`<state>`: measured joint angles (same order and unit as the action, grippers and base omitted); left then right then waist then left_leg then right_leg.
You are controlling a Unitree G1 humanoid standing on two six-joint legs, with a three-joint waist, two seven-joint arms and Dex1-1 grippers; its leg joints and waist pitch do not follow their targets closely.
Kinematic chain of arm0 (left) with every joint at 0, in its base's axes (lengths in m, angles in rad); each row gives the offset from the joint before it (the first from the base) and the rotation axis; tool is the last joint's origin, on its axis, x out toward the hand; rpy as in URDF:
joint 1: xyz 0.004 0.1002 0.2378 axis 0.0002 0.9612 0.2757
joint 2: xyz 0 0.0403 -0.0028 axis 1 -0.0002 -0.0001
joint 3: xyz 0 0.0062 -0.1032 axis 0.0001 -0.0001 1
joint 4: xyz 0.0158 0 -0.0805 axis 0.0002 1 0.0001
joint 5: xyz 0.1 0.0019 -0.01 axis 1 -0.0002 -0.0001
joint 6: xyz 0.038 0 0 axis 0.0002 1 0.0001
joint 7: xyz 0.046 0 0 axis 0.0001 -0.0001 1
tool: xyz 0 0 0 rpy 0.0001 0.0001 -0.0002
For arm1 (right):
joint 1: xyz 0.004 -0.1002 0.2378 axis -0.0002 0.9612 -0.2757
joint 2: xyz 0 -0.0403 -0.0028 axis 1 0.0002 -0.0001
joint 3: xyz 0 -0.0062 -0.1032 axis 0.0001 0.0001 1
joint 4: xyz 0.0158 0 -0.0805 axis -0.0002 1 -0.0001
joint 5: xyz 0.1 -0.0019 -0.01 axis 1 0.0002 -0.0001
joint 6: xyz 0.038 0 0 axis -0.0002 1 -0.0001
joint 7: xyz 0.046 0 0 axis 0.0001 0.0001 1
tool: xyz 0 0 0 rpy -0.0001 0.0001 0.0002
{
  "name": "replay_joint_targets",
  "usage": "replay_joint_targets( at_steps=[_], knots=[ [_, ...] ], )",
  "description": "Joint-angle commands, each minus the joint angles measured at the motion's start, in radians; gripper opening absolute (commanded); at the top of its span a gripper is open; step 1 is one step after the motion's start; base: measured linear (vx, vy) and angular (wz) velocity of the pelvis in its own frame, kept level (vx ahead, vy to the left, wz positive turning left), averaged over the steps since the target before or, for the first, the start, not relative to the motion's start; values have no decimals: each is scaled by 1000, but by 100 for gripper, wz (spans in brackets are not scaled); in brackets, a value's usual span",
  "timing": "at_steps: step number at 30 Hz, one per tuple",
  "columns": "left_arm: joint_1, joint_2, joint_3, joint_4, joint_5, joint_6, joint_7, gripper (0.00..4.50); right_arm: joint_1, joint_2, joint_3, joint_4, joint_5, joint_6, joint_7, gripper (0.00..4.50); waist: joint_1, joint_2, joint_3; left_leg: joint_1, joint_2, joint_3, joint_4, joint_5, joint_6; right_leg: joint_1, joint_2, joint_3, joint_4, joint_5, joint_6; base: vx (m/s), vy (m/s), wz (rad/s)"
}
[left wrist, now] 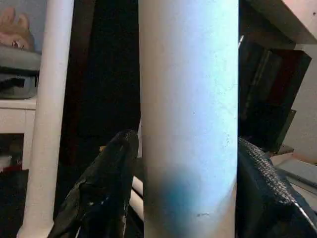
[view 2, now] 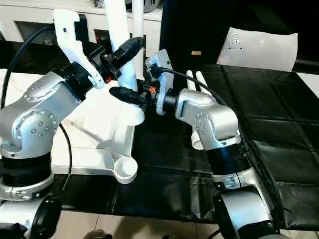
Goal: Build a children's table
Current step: Pick table leg
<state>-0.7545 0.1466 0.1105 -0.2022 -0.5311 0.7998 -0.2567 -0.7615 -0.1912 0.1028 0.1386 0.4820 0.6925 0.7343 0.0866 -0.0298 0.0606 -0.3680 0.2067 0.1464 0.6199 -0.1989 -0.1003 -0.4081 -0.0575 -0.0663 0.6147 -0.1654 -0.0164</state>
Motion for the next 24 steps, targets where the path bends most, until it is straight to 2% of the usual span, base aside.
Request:
replay_joint_targets(
  at_steps=[1, 2, 3, 5, 6, 7, 9, 10, 11, 12, 13, 14, 15, 16, 17, 19, 20, 21, 22, 24],
  knots=[
    [-18, 4, 30, 25, 5, 13, 30, 251, -28, -2, -31, -13, 12, -9, 0, 188, -5, 10, -71, 7, 11, 8, -79, -148, -38, 56, -62, 42, -68, -245, -143, 0, 0, 0],
    [-24, 8, 33, 36, -3, 14, 22, 251, -31, 4, -42, -8, 19, -8, -7, 188, -5, 10, -71, 6, 12, 8, -80, -148, -38, 57, -63, 42, -68, -244, -143, 0, 0, 0],
    [-29, 13, 35, 47, -7, 18, 17, 251, -33, 6, -49, -4, 18, -14, -12, 244, -6, 10, -71, 5, 11, 8, -80, -144, -37, 57, -63, 43, -67, -237, -145, 0, 0, 0],
    [-32, 19, 35, 54, -10, 20, 10, 251, -33, 9, -56, -2, 6, -34, -28, 244, -6, 10, -73, 6, 12, 8, -79, -139, -35, 56, -62, 43, -66, -224, -146, 0, 0, 0],
    [-35, 23, 38, 61, -9, 22, 9, 251, -33, 14, -63, -1, 0, -53, -40, 273, -6, 11, -72, 6, 12, 8, -79, -136, -35, 56, -63, 43, -66, -221, -145, 0, 0, 0],
    [-42, 33, 37, 74, -6, 23, 2, 251, -31, 23, -88, 0, 7, -75, -58, 273, -7, 7, -72, 6, 10, 10, -79, -134, -36, 56, -62, 43, -67, -224, -142, 0, 0, 0],
    [-51, 42, 40, 86, -5, 23, 0, 251, -31, 25, -100, -6, 12, -72, -74, 292, -6, 11, -73, 8, 11, 9, -80, -131, -39, 55, -62, 43, -65, -225, -141, 0, 0, 0],
    [-54, 48, 37, 90, -2, 20, -7, 251, -29, 23, -99, -12, -9, -91, -96, 305, -7, 5, -73, 8, 12, 10, -80, -127, -38, 55, -61, 43, -65, -219, -143, 0, 0, 0],
    [-56, 56, 31, 93, 2, 14, -18, 251, -26, 24, -99, -18, -31, -121, -119, 305, -5, 10, -73, 9, 12, 10, -80, -121, -43, 53, -63, 43, -63, -212, -145, 0, 0, 0],
    [-61, 68, 25, 98, 3, 6, -34, 251, -26, 7, -86, -38, -29, -61, -116, 318, -6, 10, -73, 9, 13, 10, -80, -120, -44, 53, -62, 43, -62, -208, -146, 0, 0, 0],
    [-60, 72, 21, 96, 2, 3, -41, 251, -21, -7, -69, -54, -43, -40, -112, 330, -6, 10, -72, 9, 10, 10, -80, -117, -43, 56, -60, 43, -62, -200, -146, 0, 0, 0],
    [-61, 77, 19, 99, 2, -3, -49, 251, -21, -20, -50, -62, -60, -27, -110, 330, -5, -2, -72, 7, 12, 9, -82, -111, -40, 60, -62, 43, -59, -198, -145, 0, 0, 0],
    [-70, 78, 18, 104, 8, -2, -43, 223, -27, -20, -49, -54, -48, 1, -104, 349, -3, 17, -72, 8, 11, 9, -80, -106, -45, 57, -63, 45, -57, -193, -145, 0, 0, 0],
    [-85, 71, 24, 107, -9, -1, -50, 223, -41, -22, -36, -37, -43, 30, -93, 353, -8, 13, -71, 8, 11, 11, -80, -114, -43, 56, -60, 45, -62, -193, -144, 0, 0, 0],
    [-94, 66, 21, 108, -25, -8, -72, 214, -55, -27, -17, -14, -57, 20, -77, 355, -6, 21, -72, 8, 8, 9, -79, -124, -45, 59, -62, 44, -60, -198, -150, 0, 0, 0],
    [-106, 98, -34, 130, 30, -13, -81, 190, -102, -22, -20, 60, -77, -17, -78, 355, -6, 19, -72, 8, 8, 9, -79, -151, -48, 57, -64, 43, -65, -225, -156, 0, 0, 0],
    [-104, 100, -28, 135, 30, -14, -79, 190, -98, -22, -21, 49, -70, -14, -75, 355, -7, 20, -71, 8, 9, 9, -79, -158, -49, 54, -65, 43, -66, -234, -156, 0, 0, 0],
    [-99, 105, -4, 150, 25, -17, -76, 178, -85, -23, -22, 13, -51, -7, -63, 355, -6, 15, -70, 7, 10, 11, -78, -148, -45, 58, -64, 45, -65, -225, -151, 0, 0, 0],
    [-90, 102, 32, 162, -2, -18, -83, 168, -54, -38, -12, -32, -49, -14, -45, 355, -7, 13, -70, 5, 10, 10, -79, -136, -44, 61, -63, 45, -63, -213, -150, 0, 0, 0],
    [-77, 100, 50, 173, -11, -21, -82, 155, -22, -49, -19, -48, -54, -6, -60, 355, -5, 14, -73, 5, 10, 10, -77, -102, -40, 63, -61, 46, -58, -167, -149, 0, 0, 0]
  ],
)
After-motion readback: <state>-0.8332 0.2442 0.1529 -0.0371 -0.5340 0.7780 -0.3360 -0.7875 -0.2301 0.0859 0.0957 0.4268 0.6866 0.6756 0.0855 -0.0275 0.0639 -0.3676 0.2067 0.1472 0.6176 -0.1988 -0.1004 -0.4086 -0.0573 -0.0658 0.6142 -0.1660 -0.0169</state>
